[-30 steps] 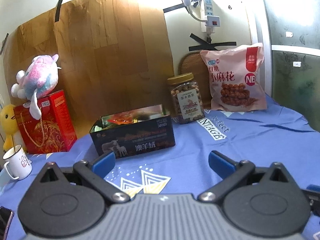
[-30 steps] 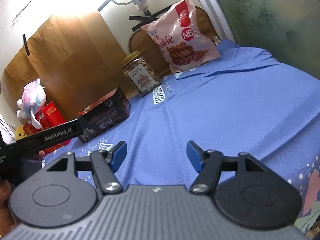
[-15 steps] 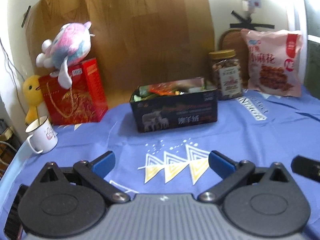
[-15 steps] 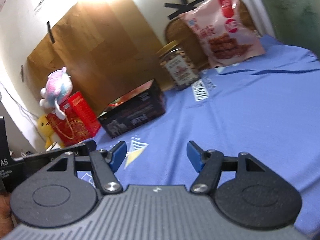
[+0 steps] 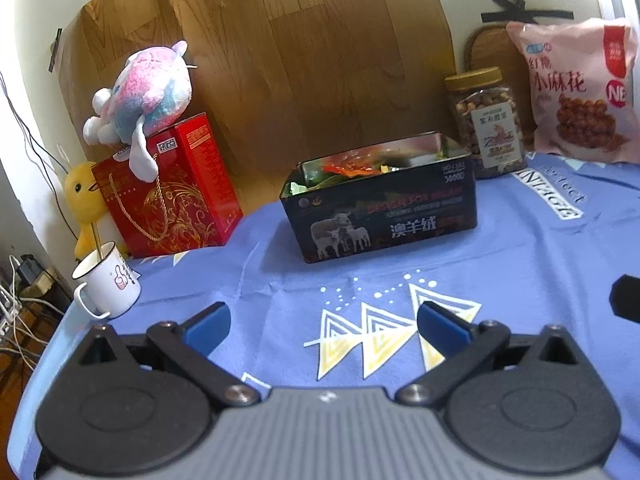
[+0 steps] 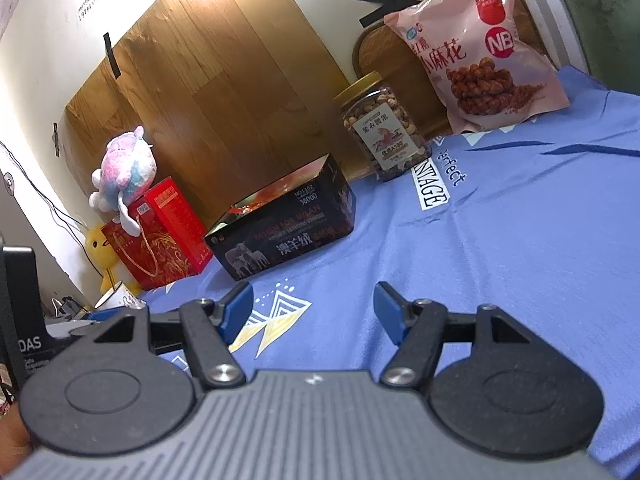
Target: Organize snacks
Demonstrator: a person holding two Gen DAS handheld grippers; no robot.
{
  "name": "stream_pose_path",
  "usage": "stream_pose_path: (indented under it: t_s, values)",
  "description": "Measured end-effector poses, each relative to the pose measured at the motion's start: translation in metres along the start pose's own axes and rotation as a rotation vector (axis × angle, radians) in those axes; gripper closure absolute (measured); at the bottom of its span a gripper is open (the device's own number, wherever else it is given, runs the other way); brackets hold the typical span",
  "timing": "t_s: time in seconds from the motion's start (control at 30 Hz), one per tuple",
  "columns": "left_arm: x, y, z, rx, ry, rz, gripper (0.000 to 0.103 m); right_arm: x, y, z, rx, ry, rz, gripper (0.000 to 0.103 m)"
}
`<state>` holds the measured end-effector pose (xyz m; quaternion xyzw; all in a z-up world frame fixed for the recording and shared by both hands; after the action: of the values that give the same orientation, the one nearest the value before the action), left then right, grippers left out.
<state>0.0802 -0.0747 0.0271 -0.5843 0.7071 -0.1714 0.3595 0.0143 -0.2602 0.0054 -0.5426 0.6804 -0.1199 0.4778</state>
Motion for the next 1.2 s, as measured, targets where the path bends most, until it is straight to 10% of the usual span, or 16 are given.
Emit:
stream_pose_path:
  t_s: [1.2]
  values:
    - [-0.018, -0.002, 0.016, 0.039, -0.092, 0.018, 0.0, -0.01, 0.002, 0.028, -0.048, -0.025, -0.005, 0.034]
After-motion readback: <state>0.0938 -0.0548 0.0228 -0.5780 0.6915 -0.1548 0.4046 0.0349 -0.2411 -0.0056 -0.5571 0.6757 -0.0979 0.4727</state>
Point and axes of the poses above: each gripper's, at about its wrist camera, not at the fingertips, and z roughly the way its jaws point, x to its right, y to its underside, the point moved 2 cm from there along z, roughly the way its jaws point, and after that the axes turned 11 degrees about -x, right-handed, at the moved point
